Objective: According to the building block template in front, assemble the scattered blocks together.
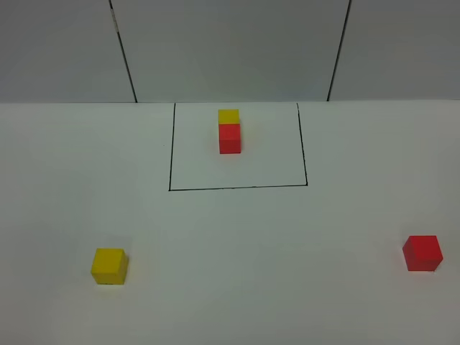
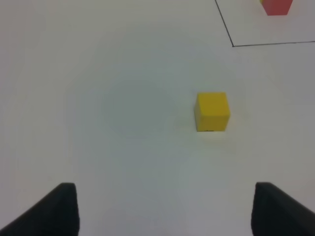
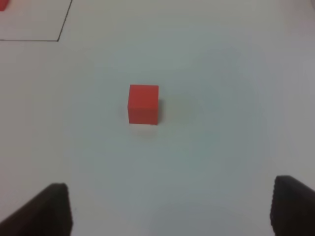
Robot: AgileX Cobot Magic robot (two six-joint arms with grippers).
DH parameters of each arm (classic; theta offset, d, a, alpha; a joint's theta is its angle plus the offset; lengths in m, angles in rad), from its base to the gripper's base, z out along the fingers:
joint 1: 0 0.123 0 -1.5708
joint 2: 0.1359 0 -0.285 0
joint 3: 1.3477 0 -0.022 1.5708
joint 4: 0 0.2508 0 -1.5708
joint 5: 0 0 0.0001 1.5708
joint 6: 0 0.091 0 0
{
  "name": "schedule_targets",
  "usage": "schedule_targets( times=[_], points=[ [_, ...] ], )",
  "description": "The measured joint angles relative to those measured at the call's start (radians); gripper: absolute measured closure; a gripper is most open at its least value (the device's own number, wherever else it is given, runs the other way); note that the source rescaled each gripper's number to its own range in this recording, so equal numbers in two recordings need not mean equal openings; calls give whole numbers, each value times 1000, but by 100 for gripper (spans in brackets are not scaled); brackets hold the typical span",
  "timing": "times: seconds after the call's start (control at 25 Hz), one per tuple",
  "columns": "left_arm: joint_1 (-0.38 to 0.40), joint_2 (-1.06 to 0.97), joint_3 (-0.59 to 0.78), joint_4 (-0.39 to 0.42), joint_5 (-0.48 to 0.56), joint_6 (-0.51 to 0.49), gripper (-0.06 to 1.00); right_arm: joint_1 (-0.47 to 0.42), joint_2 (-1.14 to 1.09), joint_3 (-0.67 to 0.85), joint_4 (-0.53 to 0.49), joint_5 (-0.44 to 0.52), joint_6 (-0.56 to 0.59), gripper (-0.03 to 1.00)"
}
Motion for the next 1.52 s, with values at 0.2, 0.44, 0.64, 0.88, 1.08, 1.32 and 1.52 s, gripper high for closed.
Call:
schedule_targets(
  times=[0.2,0.44,0.64,0.88,1.08,1.32,1.52],
  points=[
    [0,131,-50,-7,-75,-17,33,0,0,0,0,0,0,30],
    [0,513,-148,-78,-113,-19,33,0,0,0,0,0,0,30],
    [-2,904,-274,-141,-130,9,33,0,0,0,0,0,0,30],
    [-85,1255,-406,-144,-156,23,33,0,0,0,0,0,0,30],
    [-190,1430,-449,-75,-224,-31,33,0,0,0,0,0,0,30],
    [-266,1575,-454,-51,-290,-65,26,0,0,0,0,0,0,30],
    [-277,1642,-456,-51,-348,-102,22,0,0,0,0,0,0,30]
  ],
)
